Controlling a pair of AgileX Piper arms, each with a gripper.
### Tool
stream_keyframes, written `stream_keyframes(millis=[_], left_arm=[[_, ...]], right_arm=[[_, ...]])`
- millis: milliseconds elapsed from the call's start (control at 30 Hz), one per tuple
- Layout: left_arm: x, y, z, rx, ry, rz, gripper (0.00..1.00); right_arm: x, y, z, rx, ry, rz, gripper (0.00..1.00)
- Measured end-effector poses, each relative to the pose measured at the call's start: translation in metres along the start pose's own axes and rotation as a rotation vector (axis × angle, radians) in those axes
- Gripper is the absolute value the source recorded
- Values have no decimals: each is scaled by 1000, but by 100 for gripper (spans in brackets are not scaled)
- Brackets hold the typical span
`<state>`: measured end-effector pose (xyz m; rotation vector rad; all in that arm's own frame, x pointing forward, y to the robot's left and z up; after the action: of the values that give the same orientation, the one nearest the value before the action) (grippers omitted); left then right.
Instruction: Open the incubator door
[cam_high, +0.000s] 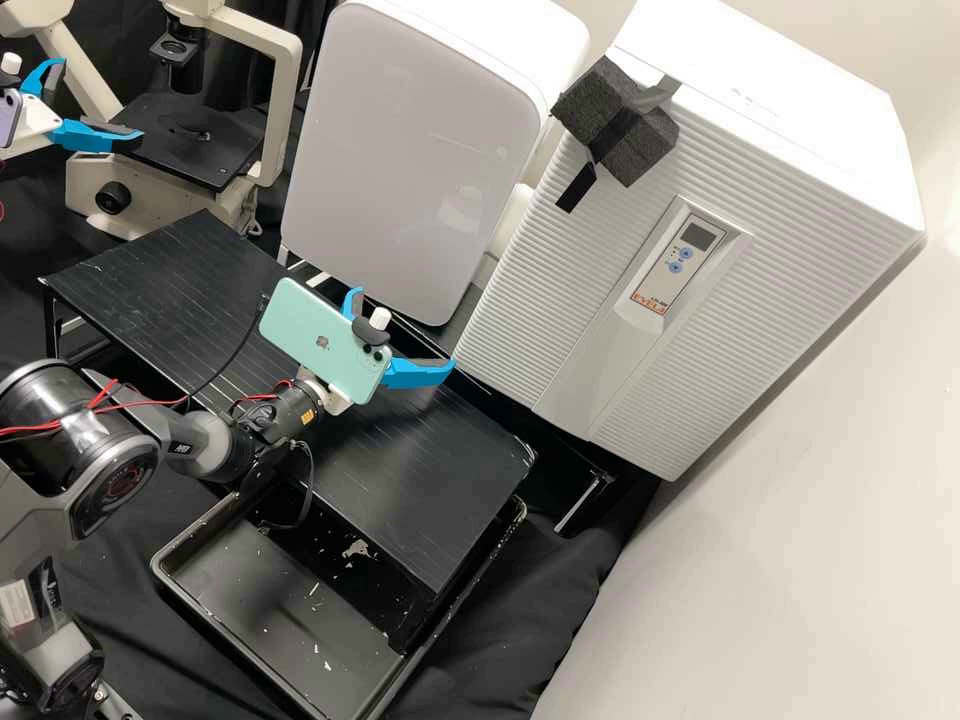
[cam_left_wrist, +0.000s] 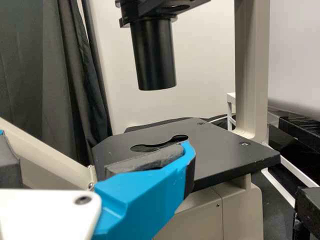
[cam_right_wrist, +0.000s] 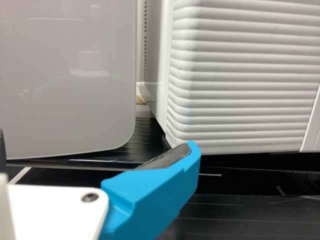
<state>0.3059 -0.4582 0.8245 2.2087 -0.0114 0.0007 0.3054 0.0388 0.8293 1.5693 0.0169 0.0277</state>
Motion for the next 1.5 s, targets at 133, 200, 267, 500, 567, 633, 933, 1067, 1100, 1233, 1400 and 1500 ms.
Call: stream_keyframes(millis=[133, 200, 267, 500, 567, 633, 933, 1067, 1100, 1233, 1400, 1500], left_arm=[[0, 0, 0, 0, 0, 0, 100], [0, 0, 0, 0, 0, 0, 100], [0, 0, 0, 0, 0, 0, 100], [0, 0, 0, 0, 0, 0, 100], [0, 0, 0, 0, 0, 0, 100], [0, 0, 0, 0, 0, 0, 100], [0, 0, 0, 0, 0, 0, 100], [0, 0, 0, 0, 0, 0, 100], [0, 0, 0, 0, 0, 0, 100], [0, 0, 0, 0, 0, 0, 100], [0, 0, 0, 0, 0, 0, 100], [0, 0, 0, 0, 0, 0, 100]], right_arm=[[0, 0, 0, 0, 0, 0, 100], [0, 0, 0, 0, 0, 0, 100], [0, 0, 0, 0, 0, 0, 100], [0, 0, 0, 0, 0, 0, 100], [0, 0, 0, 0, 0, 0, 100], [0, 0, 0, 0, 0, 0, 100], [-2, 1, 0, -3, 2, 1, 100], [-6, 10, -7, 19, 48, 32, 100], [-5, 11, -9, 19, 58, 42, 100], [-3, 9, -7, 19, 53, 34, 100], [-3, 9, -6, 15, 48, 34, 100], [-5, 15, -3, 13, 41, 57, 100]])
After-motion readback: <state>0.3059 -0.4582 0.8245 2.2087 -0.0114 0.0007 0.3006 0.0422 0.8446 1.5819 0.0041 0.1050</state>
